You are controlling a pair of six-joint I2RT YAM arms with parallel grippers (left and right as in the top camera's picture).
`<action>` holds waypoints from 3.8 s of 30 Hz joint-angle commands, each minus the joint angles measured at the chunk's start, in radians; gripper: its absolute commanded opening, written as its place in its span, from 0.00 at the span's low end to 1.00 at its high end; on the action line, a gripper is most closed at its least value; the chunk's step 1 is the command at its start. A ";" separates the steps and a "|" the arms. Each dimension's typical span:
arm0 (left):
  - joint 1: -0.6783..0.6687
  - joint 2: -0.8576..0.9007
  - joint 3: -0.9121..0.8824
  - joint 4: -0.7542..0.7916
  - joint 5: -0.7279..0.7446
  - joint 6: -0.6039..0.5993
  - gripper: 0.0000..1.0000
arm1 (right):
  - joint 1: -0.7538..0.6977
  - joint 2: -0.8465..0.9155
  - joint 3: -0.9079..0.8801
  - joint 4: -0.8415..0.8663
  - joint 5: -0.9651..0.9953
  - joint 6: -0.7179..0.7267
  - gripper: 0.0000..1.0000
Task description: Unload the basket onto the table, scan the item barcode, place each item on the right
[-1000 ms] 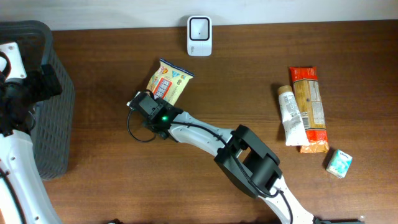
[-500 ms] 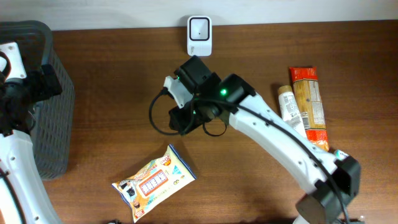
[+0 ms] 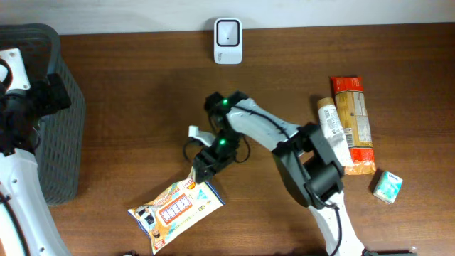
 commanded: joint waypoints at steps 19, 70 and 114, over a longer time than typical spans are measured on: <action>0.005 -0.010 0.005 0.001 0.008 0.016 0.99 | -0.220 -0.456 0.000 -0.044 0.556 0.345 0.04; 0.005 -0.010 0.005 0.001 0.008 0.016 0.99 | -0.641 0.049 -0.282 0.079 0.221 -0.140 0.04; 0.005 -0.010 0.005 0.001 0.008 0.016 0.99 | -0.111 -0.142 -0.043 1.510 1.529 -0.667 0.04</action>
